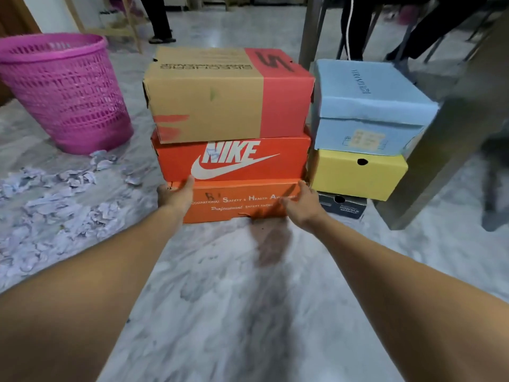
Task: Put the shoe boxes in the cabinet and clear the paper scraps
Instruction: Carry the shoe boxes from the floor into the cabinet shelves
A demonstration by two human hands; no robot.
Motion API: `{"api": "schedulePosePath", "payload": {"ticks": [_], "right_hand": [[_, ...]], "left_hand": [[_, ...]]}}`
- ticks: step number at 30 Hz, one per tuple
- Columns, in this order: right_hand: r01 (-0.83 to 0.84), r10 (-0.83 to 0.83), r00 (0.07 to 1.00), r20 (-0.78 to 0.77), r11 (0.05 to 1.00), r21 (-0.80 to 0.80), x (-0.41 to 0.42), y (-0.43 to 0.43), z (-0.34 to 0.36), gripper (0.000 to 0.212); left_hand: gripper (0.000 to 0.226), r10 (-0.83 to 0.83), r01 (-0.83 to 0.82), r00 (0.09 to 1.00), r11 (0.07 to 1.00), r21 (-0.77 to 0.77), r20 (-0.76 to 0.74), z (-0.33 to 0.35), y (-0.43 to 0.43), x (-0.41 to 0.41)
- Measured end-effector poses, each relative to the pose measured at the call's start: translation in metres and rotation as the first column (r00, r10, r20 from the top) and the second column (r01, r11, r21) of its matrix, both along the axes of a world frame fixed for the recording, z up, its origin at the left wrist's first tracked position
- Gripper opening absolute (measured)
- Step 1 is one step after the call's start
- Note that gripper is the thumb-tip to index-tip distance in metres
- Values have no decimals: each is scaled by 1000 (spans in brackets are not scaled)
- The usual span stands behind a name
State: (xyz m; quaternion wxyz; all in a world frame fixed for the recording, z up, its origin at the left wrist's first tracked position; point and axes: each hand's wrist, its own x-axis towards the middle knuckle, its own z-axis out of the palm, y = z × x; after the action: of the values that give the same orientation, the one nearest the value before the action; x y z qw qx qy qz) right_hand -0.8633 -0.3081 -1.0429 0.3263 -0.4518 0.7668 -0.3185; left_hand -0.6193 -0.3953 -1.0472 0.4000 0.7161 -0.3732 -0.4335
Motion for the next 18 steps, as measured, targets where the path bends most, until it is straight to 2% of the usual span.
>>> {"api": "schedulePosePath", "payload": {"ticks": [3,7,11,18], "right_hand": [[17,-18,1000,-24,999,-28,-1,-15,-10,57],[85,-86,996,-15,995,-45,7,-30,-19,79],[205,-205,979,7,976,-72,11,-36,-25,78],[297,-298,954,8,948,-111,15,-31,-27,75]], "left_hand": [[72,20,-19,999,999,35,-31,-14,-13,1],[58,27,-20,993,998,61,-116,-34,-25,6],[51,21,-16,995,999,45,-100,-34,-24,4],[47,10,-7,996,999,33,-91,-36,-16,11]]}}
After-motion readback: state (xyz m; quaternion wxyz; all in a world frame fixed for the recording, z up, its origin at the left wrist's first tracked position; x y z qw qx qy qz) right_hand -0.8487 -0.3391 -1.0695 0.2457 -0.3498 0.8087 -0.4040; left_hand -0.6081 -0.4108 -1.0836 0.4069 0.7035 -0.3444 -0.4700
